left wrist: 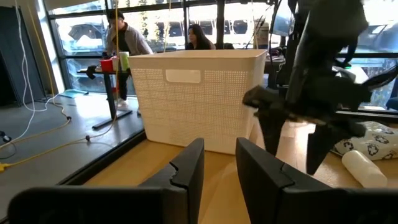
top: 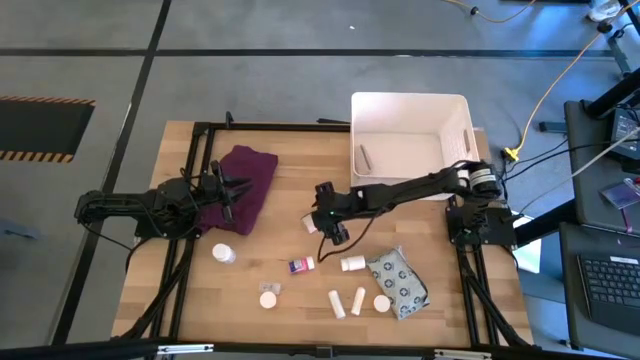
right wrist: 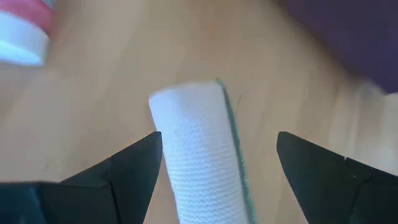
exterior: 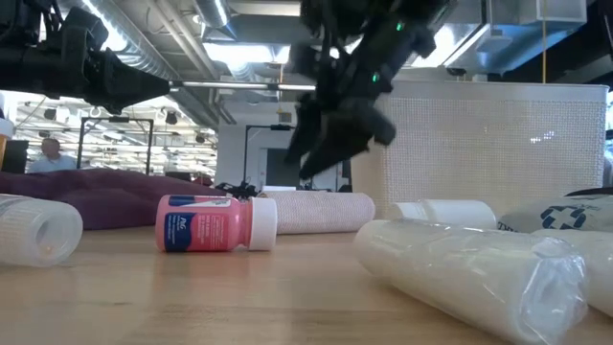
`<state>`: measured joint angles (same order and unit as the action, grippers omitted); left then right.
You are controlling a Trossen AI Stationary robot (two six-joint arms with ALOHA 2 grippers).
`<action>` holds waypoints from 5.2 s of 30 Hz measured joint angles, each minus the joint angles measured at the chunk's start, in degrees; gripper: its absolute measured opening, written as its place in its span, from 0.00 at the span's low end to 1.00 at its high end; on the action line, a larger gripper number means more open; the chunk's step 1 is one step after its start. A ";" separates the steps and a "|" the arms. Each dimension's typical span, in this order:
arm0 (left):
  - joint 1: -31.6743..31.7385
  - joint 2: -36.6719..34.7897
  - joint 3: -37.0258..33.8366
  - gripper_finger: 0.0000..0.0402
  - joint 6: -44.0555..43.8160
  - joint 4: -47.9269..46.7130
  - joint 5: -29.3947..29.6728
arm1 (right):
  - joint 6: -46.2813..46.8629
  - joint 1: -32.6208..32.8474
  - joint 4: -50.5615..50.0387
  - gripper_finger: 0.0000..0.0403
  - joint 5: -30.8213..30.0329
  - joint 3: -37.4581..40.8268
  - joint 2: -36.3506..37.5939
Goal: Pick & place medical supplies in basket/bin
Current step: Put the white bandage into the white bin
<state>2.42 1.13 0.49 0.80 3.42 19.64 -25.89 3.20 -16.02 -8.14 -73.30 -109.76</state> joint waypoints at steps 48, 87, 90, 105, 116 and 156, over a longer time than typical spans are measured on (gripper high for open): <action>0.01 0.00 0.00 0.22 0.00 -0.07 0.02 | 15.90 0.24 -46.31 0.31 -2.68 -55.61 -5.80; 0.00 0.15 0.00 0.22 0.00 -0.02 0.24 | 64.65 -35.36 -44.62 0.31 -3.40 -14.25 5.19; 0.00 0.15 0.00 0.22 0.00 -0.02 0.24 | 64.75 -35.63 -39.87 0.31 -1.49 -10.85 5.19; 0.00 0.15 0.00 0.22 0.00 -0.02 0.24 | 67.47 -36.04 -31.88 0.33 0.94 -6.01 5.30; 0.00 0.15 0.00 0.22 0.00 0.00 0.24 | 66.22 -36.04 -31.33 0.59 0.86 -5.97 5.30; 0.02 0.17 0.00 0.22 -0.15 0.00 0.22 | 65.91 -45.63 -51.07 0.71 -11.85 -2.81 6.33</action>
<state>2.44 1.30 0.49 0.64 3.42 19.86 40.01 -42.43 -67.09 -19.99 -76.11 -103.44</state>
